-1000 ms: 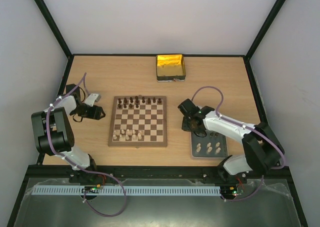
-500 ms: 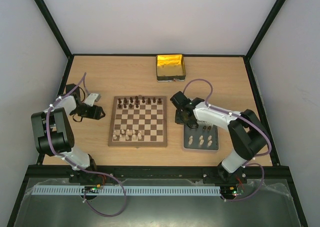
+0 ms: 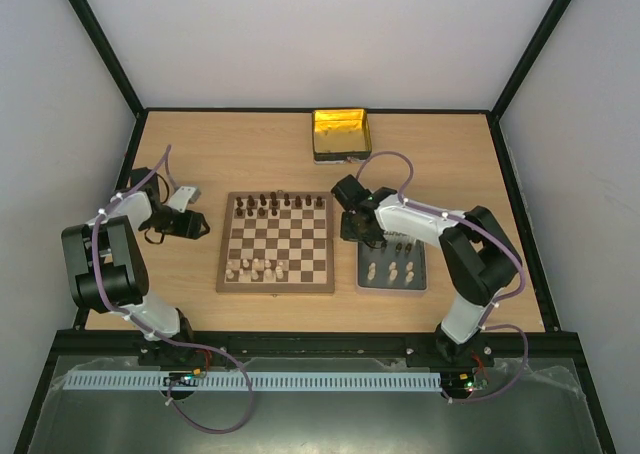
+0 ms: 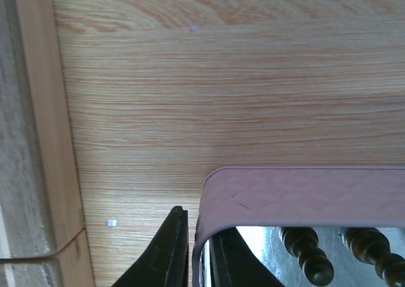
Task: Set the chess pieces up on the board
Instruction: Move the storage box to the center of the board, then pick up the chess piece from the storage box, then place the chess piece on the chessboard.
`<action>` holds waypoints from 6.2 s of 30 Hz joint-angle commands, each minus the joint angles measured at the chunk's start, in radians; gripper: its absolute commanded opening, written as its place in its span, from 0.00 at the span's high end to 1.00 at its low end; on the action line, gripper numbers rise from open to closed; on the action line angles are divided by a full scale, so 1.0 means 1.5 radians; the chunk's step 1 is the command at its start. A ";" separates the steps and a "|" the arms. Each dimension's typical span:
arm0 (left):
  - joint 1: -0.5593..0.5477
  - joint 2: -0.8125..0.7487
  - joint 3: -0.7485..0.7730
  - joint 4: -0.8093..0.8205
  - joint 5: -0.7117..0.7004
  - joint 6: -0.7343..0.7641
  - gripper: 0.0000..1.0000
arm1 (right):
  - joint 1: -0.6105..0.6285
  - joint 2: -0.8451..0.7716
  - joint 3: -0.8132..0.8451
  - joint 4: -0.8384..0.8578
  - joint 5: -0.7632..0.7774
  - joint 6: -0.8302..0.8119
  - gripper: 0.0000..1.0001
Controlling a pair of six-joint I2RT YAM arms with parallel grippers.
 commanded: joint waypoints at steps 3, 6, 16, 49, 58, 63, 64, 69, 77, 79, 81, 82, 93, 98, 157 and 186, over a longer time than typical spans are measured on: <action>0.011 -0.017 -0.009 -0.004 0.010 0.000 0.31 | 0.018 0.021 0.046 0.001 0.003 -0.002 0.90; 0.014 -0.018 -0.010 -0.003 0.011 0.002 0.31 | 0.027 0.033 0.063 -0.002 0.003 -0.001 0.90; 0.019 -0.022 -0.022 -0.010 0.004 0.018 0.31 | 0.042 0.031 0.073 -0.006 0.008 0.006 0.86; 0.019 -0.357 -0.108 -0.104 -0.010 0.079 0.13 | 0.043 -0.302 -0.135 0.055 0.071 -0.032 0.02; 0.019 -0.375 -0.116 -0.113 -0.018 0.089 0.14 | 0.043 -0.370 -0.165 0.030 0.038 -0.038 0.02; 0.019 -0.404 -0.123 -0.112 -0.010 0.095 0.13 | 0.043 -0.400 -0.180 0.025 0.034 -0.038 0.02; 0.019 -0.408 -0.124 -0.112 -0.009 0.096 0.13 | 0.043 -0.405 -0.183 0.027 0.033 -0.038 0.02; 0.019 -0.400 -0.131 -0.105 -0.015 0.095 0.12 | 0.043 -0.411 -0.186 0.030 0.026 -0.037 0.01; 0.021 -0.421 -0.150 -0.081 -0.024 0.082 0.12 | 0.043 -0.404 -0.189 0.035 0.031 -0.037 0.01; 0.021 -0.423 -0.150 -0.079 -0.029 0.078 0.12 | 0.043 -0.396 -0.185 0.031 0.043 -0.037 0.02; 0.020 -0.426 -0.151 -0.075 -0.035 0.073 0.12 | 0.043 -0.384 -0.177 0.022 0.066 -0.024 0.02; 0.021 -0.428 -0.152 -0.072 -0.037 0.070 0.12 | 0.043 -0.379 -0.176 0.020 0.074 -0.017 0.03; 0.024 -0.442 -0.169 -0.051 -0.052 0.055 0.12 | 0.005 -0.239 -0.170 0.064 0.049 0.023 0.09; 0.029 -0.443 -0.169 -0.052 -0.049 0.058 0.12 | -0.008 -0.197 -0.137 0.067 0.054 0.017 0.26; 0.040 -0.449 -0.171 -0.054 -0.044 0.063 0.11 | 0.085 -0.053 0.078 -0.013 0.094 0.014 0.98; 0.051 -0.450 -0.171 -0.053 -0.046 0.062 0.10 | 0.134 0.246 0.419 -0.065 0.065 -0.017 0.98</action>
